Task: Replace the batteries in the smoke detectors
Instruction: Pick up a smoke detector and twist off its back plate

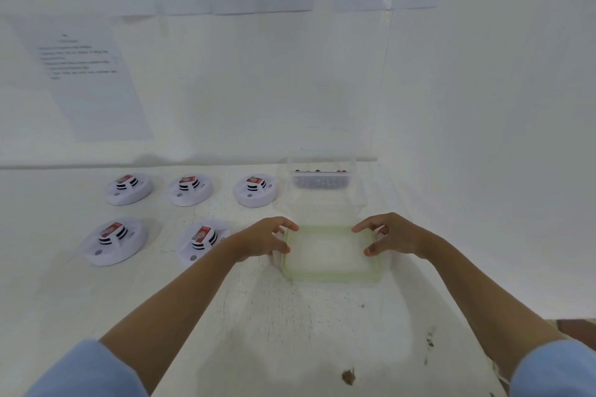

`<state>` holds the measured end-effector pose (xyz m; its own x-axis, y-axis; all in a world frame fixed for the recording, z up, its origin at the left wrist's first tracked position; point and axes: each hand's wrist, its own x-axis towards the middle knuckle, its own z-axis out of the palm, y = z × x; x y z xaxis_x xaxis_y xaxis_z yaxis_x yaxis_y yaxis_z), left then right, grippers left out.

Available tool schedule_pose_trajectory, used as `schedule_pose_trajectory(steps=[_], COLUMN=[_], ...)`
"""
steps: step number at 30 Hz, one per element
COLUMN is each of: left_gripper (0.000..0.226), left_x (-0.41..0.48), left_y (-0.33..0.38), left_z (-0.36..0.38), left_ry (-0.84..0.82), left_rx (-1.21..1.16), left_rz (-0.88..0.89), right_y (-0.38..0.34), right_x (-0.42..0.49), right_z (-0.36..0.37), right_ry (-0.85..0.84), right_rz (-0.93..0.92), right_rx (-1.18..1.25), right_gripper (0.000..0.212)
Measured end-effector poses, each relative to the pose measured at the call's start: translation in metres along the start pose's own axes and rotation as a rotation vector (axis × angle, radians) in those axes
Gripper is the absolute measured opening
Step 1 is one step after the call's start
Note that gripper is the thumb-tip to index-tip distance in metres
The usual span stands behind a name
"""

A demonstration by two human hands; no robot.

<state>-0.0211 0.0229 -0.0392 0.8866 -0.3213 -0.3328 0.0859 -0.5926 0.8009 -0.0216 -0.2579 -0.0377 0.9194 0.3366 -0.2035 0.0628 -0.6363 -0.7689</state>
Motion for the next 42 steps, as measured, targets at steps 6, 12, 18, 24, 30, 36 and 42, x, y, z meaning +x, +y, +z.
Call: schedule_pose_trajectory(steps=[6, 12, 18, 24, 30, 36, 42], left_gripper=[0.039, 0.032, 0.047, 0.064, 0.089, 0.106, 0.105], left_x=[-0.007, -0.036, -0.064, -0.073, -0.074, -0.069, -0.062], left_y=[0.002, -0.01, -0.044, -0.078, -0.103, -0.115, -0.124], left_z=[-0.011, -0.067, -0.115, -0.134, -0.138, -0.13, -0.121], left_ry=[0.074, 0.292, 0.291, 0.201, 0.078, -0.031, 0.059], left_rx=[0.029, -0.043, -0.061, -0.058, 0.019, 0.119, 0.167], left_rz=[0.007, 0.097, 0.108, 0.1, 0.112, 0.164, 0.21], right_y=[-0.012, -0.068, -0.128, -0.161, -0.155, -0.145, -0.137], right_x=[-0.001, 0.005, 0.031, 0.059, 0.081, 0.084, 0.088], right_z=[-0.009, -0.004, 0.06, 0.124, 0.176, 0.206, 0.213], right_ry=[0.037, 0.253, 0.158, 0.052, -0.001, 0.024, 0.129], right_rz=[0.032, -0.128, -0.274, -0.215, -0.067, -0.01, -0.051], right_rx=[-0.047, 0.028, 0.137, 0.2, 0.102, 0.014, 0.01], right_gripper=[0.037, 0.038, 0.056, 0.07, 0.098, 0.118, 0.102])
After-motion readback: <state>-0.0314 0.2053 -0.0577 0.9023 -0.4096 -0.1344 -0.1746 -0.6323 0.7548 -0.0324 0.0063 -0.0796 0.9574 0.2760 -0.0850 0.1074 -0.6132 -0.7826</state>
